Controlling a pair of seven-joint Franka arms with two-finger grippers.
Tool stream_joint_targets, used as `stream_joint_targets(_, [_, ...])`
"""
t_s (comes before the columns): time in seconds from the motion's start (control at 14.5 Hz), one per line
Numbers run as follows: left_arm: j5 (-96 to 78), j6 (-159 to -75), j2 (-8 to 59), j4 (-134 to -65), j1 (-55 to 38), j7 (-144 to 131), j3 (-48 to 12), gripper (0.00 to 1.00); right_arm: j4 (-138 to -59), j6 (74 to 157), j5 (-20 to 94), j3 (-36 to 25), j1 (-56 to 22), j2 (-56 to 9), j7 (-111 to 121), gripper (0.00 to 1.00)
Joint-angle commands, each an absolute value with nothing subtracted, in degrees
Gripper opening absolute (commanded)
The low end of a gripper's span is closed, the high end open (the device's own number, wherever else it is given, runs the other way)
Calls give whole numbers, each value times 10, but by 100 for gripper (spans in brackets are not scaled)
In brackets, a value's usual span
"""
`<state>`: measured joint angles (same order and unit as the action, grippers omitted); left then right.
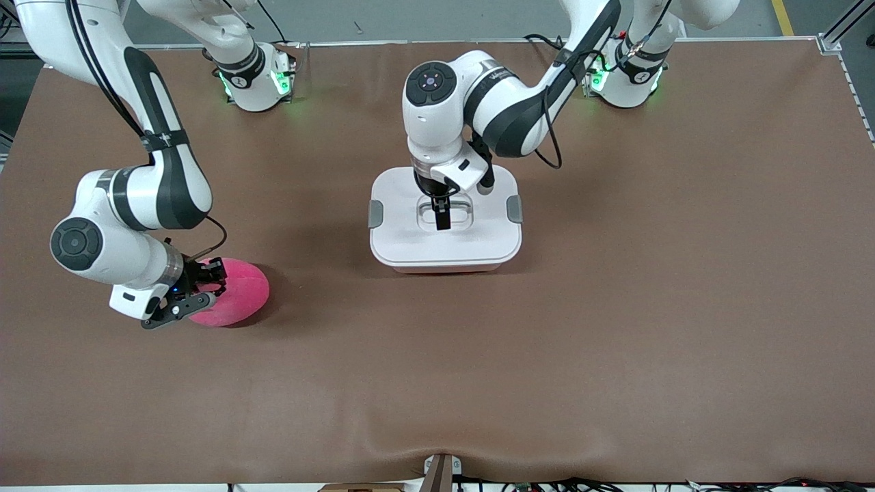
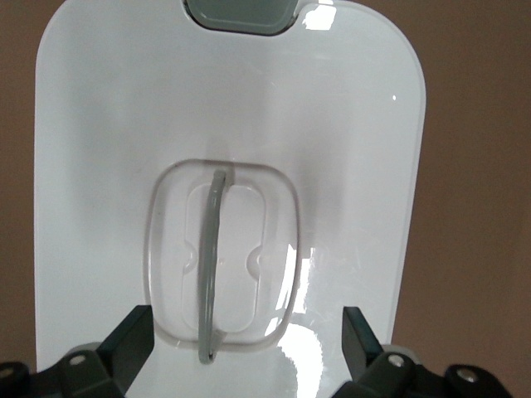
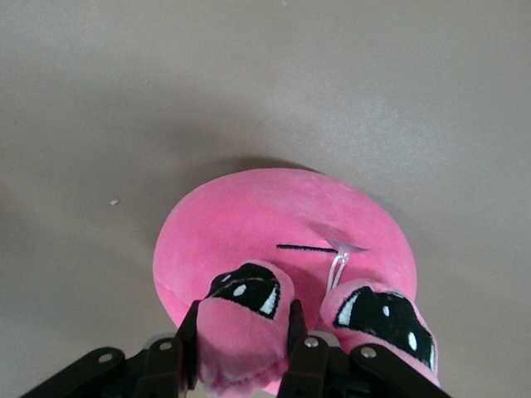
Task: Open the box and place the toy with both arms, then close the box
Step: 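Close the left gripper on the lid handle while the right gripper lifts the plush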
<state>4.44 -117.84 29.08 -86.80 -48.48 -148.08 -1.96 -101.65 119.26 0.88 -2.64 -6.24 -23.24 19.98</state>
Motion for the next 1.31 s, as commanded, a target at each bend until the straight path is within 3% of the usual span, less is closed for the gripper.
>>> stream_joint_targets(0.0, [60,-1212,279,-916,-493,-1489,-15,100,-1013,1191,7,-21,-54,-237,207,27])
stream_joint_targets(0.07, [62,-1212,270,-928,-494,-1489,-15,100,-1013,1189,9,-20,-53,-238,206,3])
stream_joint_targets(0.14, [63,-1212,261,-941,-494,-1489,-16,100,-1013,1189,11,-20,-49,-238,205,0])
stream_joint_targets(0.41, [69,-1214,248,-957,-493,-1482,-25,100,-1011,1188,11,-20,-55,-237,208,0])
stream_joint_targets(0.55, [77,-1230,250,-959,-492,-1482,-26,82,-1011,1185,10,-20,-57,-236,214,0])
stream_joint_targets(0.76, [78,-1232,248,-968,-493,-1481,-26,78,-1005,1180,10,-19,-59,-230,256,0])
stream_joint_targets(0.97, [80,-1241,246,-979,-493,-1480,-26,58,-990,1180,10,-17,-63,-220,307,0])
stream_joint_targets(1.24, [78,-1253,245,-976,-493,-1481,-26,18,-978,1152,10,-13,-83,-198,392,0])
